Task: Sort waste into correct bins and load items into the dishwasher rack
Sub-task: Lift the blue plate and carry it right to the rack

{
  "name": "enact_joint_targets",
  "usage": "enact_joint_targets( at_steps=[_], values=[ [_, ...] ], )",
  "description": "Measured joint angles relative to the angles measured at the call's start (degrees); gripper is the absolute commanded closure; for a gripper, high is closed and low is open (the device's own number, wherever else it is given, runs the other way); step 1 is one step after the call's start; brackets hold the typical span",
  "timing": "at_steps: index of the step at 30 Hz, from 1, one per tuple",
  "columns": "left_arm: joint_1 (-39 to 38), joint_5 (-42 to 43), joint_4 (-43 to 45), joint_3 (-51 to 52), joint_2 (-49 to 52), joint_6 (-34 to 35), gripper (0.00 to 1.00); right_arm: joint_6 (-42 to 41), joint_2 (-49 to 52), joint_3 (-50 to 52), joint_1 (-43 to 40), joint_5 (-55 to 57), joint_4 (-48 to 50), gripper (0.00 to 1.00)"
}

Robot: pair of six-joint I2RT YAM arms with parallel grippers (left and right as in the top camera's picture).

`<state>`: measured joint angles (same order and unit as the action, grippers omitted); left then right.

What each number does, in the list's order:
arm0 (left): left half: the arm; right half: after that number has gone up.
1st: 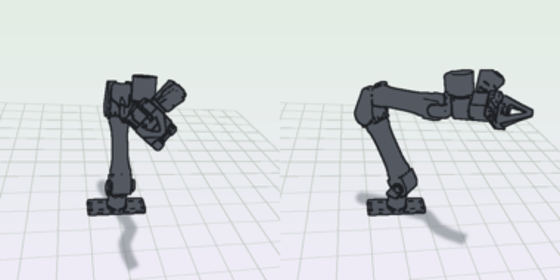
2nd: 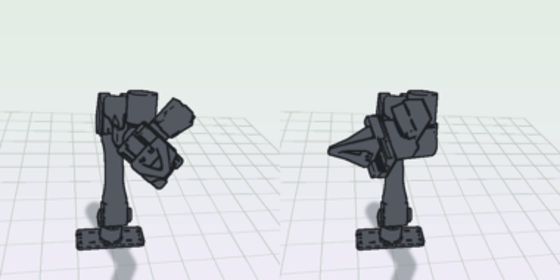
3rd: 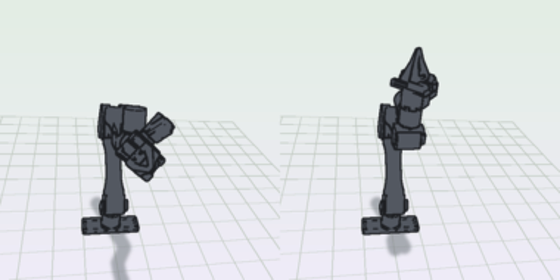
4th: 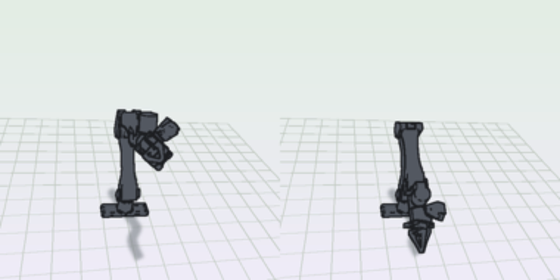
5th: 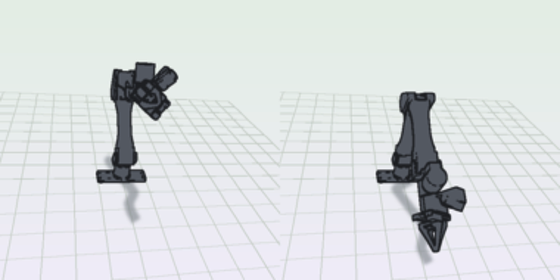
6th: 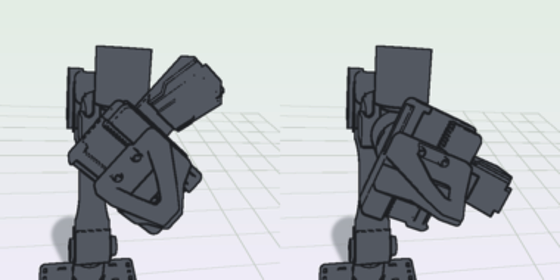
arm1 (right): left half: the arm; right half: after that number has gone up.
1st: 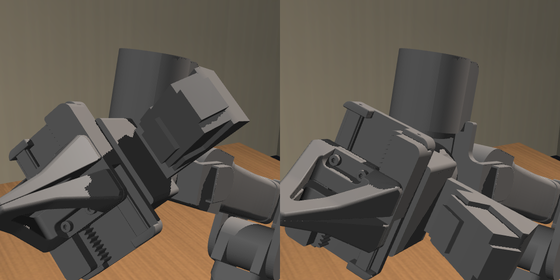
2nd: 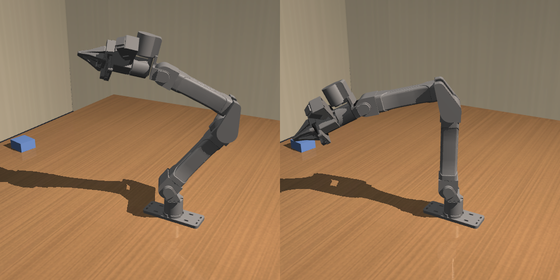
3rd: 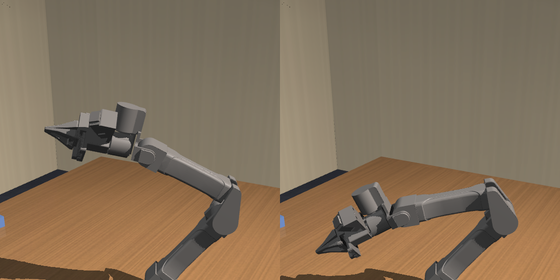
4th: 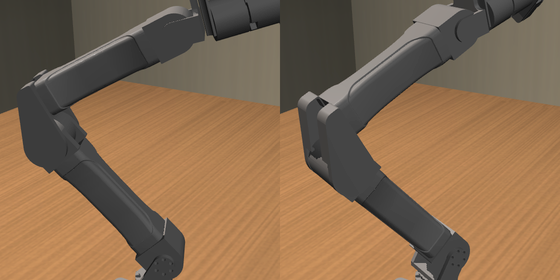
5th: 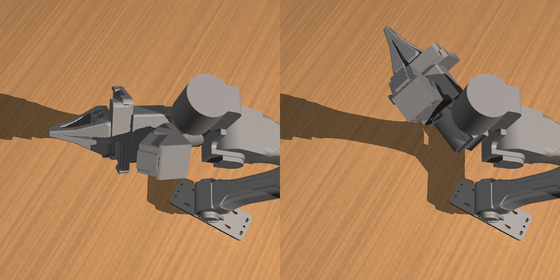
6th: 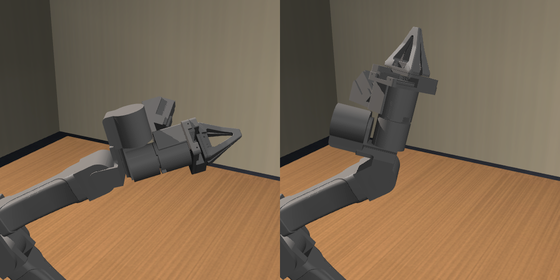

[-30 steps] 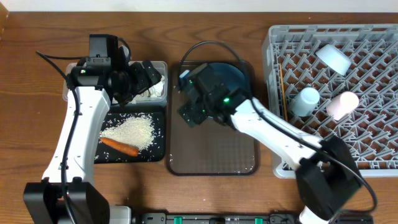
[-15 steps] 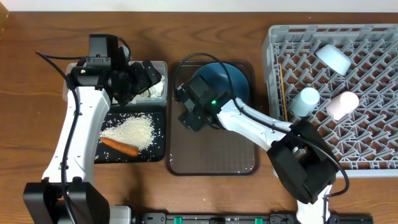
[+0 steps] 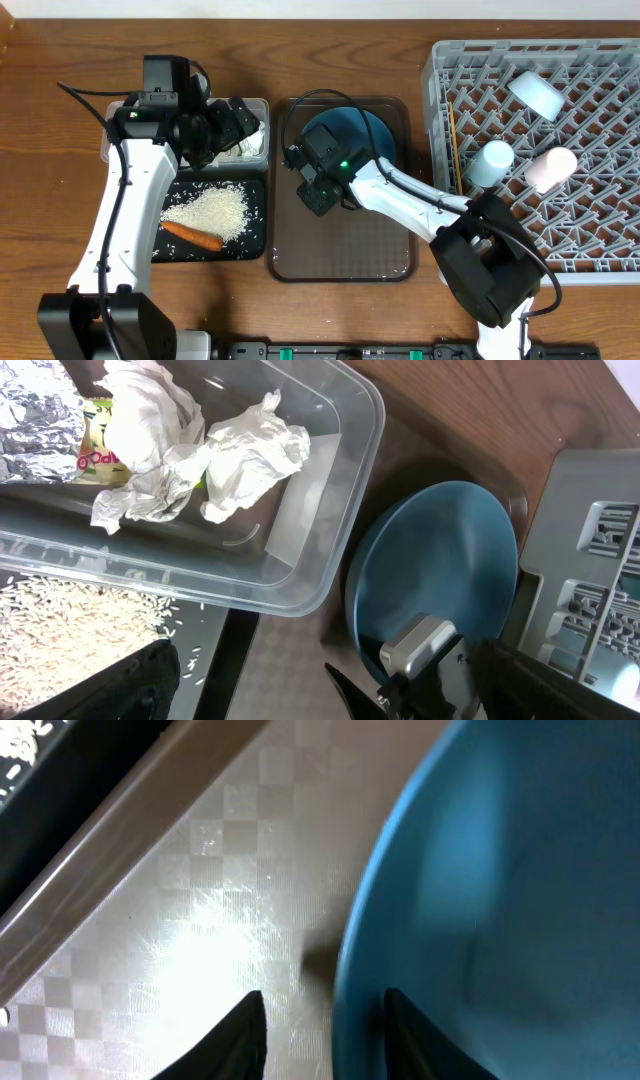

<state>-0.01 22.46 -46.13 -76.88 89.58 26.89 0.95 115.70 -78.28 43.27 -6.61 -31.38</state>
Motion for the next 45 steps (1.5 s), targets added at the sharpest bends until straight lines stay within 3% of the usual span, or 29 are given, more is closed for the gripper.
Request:
enact_joint_targets(
  at_steps=[9, 11, 24, 34, 40, 45],
  values=[
    [0.0, 0.0, 0.0, 0.0, 0.0, 0.02, 0.05, -0.02, 0.0, 0.0, 0.0, 0.42, 1.11, 0.86],
    [0.0, 0.0, 0.0, 0.0, 0.0, 0.02, 0.05, 0.09, 0.0, 0.0, 0.0, 0.44, 1.88, 0.99],
    [0.0, 0.0, 0.02, 0.0, 0.0, 0.02, 0.05, 0.85, -3.3, -0.83, 0.0, 3.04, 1.05, 0.99],
    [0.0, 0.0, 0.02, 0.0, 0.0, 0.0, 0.05, -1.66, -24.83, -0.81, -2.99, -4.39, -4.39, 0.99],
    [0.0, 0.0, 0.02, 0.0, 0.0, 0.02, 0.05, -4.2, -39.1, -0.85, -20.26, -16.83, -6.43, 0.99],
    [0.0, 0.0, 0.0, 0.0, 0.0, 0.02, 0.05, -5.11, -43.12, -0.87, -44.54, -35.28, -5.03, 0.99]
  ],
)
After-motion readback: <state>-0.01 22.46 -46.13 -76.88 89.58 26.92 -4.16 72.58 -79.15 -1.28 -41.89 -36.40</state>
